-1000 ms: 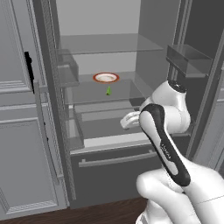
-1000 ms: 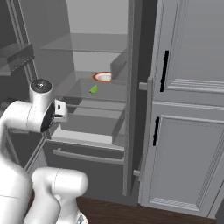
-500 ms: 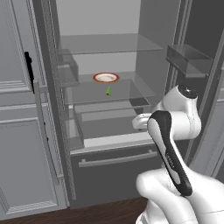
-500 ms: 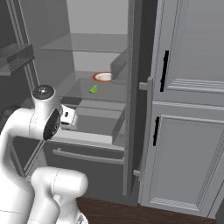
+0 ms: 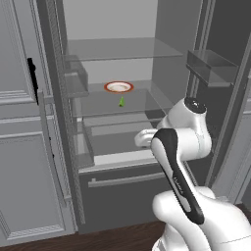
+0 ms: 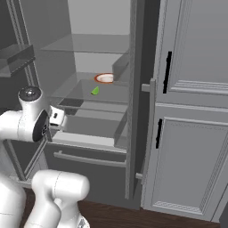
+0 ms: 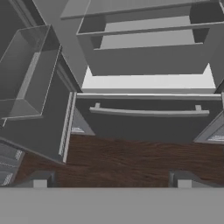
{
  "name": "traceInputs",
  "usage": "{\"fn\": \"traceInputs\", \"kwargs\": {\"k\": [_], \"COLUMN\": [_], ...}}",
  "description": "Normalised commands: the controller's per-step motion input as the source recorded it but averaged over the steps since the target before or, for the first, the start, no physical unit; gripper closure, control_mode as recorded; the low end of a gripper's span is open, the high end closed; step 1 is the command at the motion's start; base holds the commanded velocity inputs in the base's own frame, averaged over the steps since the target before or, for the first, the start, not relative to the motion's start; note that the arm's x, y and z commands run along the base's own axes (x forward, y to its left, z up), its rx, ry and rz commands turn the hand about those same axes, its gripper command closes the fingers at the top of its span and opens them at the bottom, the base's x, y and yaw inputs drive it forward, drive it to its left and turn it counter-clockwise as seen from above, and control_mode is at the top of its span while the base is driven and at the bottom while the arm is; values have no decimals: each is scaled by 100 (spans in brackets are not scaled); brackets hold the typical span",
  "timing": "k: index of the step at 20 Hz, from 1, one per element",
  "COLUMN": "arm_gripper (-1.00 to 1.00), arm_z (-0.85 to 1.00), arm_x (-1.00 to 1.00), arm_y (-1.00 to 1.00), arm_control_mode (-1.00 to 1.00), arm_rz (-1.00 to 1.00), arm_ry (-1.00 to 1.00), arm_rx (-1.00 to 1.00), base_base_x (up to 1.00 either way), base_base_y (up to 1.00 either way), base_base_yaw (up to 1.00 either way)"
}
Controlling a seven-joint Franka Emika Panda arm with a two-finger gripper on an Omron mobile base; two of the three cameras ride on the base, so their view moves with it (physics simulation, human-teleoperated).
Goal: Grab a lemon wedge from the fridge and one ice cube from the ice bowl, and put them in the glass of lemonade.
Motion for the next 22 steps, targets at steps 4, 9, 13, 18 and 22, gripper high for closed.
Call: {"fn": "traceInputs", "kwargs": {"k": [4,9,13,18,22], "arm_gripper": [-100,-100,-100,-100,-100], "arm_z": [0,0,0,0,0], "arm_x": [0,0,0,0,0], "arm_y": [0,0,0,0,0], "arm_control_mode": [100,100,100,100,100], "arm_rz": [0,0,0,0,0], "arm_ry": [0,0,0,0,0], "arm_rx": [0,0,0,0,0], "base_base_x": [18,59,41,52,67], "base_base_y": [27,-6,4,4,0], "base_base_yaw": [-2,-13,-23,-15,-7]}}
